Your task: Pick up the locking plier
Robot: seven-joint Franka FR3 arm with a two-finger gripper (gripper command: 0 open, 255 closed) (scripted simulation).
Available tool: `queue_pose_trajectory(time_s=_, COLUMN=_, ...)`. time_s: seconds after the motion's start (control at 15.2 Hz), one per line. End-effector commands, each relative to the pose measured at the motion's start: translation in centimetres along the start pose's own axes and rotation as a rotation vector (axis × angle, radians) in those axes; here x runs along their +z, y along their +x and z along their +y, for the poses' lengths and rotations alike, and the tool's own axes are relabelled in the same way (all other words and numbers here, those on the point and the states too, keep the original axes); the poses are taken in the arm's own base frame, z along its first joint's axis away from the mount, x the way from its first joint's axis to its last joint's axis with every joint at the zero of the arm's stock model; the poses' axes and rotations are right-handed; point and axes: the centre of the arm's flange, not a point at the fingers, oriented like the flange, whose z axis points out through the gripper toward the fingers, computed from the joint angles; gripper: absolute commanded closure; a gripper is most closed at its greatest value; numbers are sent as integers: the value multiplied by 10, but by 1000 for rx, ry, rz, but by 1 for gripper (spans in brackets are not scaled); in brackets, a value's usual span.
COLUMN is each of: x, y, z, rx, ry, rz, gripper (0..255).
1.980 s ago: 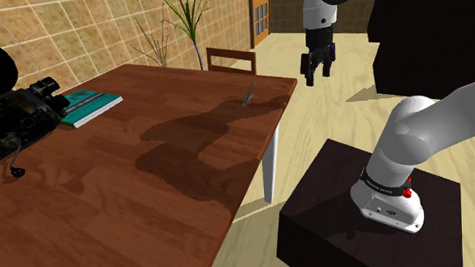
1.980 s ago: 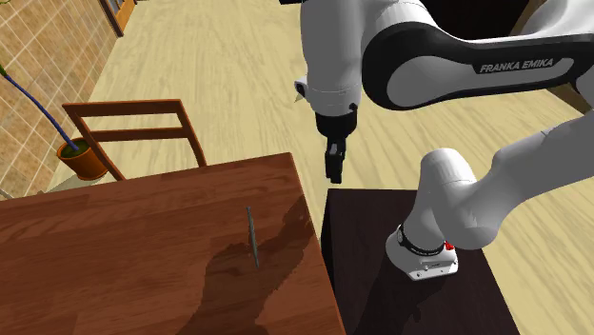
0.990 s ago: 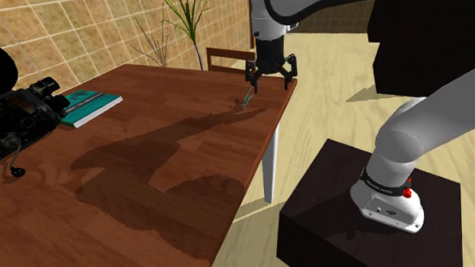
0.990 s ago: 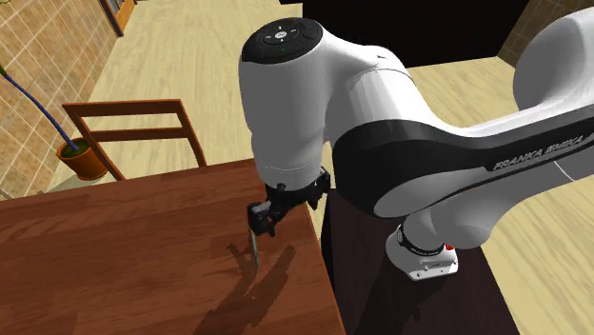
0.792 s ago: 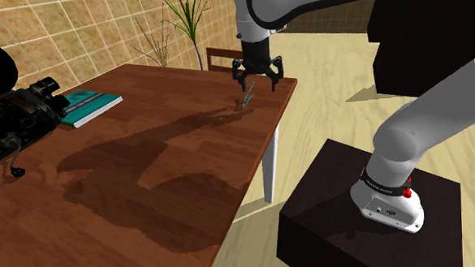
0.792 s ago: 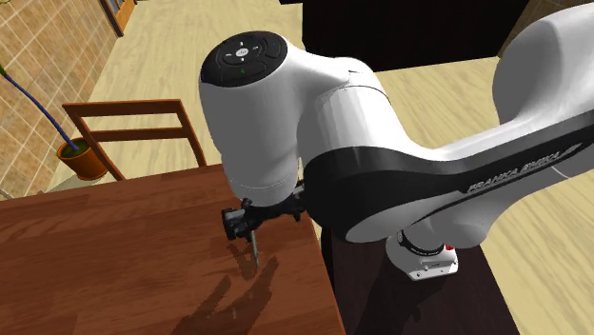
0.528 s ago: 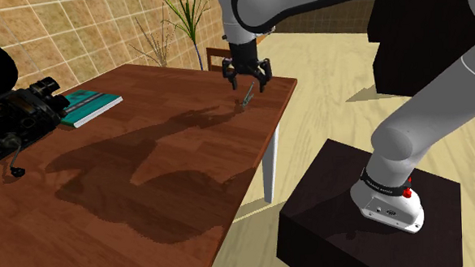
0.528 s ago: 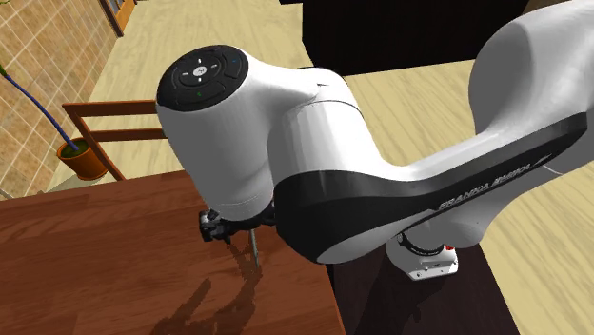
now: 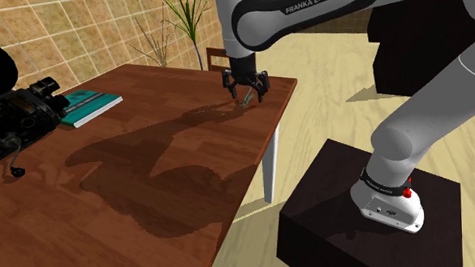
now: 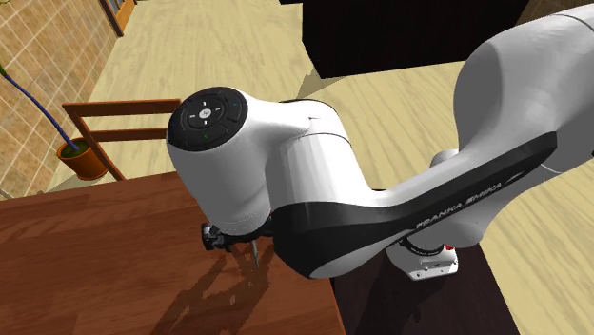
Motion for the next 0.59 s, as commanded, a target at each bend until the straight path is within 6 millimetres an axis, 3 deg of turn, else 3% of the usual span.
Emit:
queue_pose_trajectory(time_s=0.0, x=3, y=0, z=0, rx=0, ry=0, rz=0, gripper=255)
queue_pose_trajectory(time_s=0.53, x=2, y=0, z=-1, rx=0, ry=0, rz=0, gripper=255)
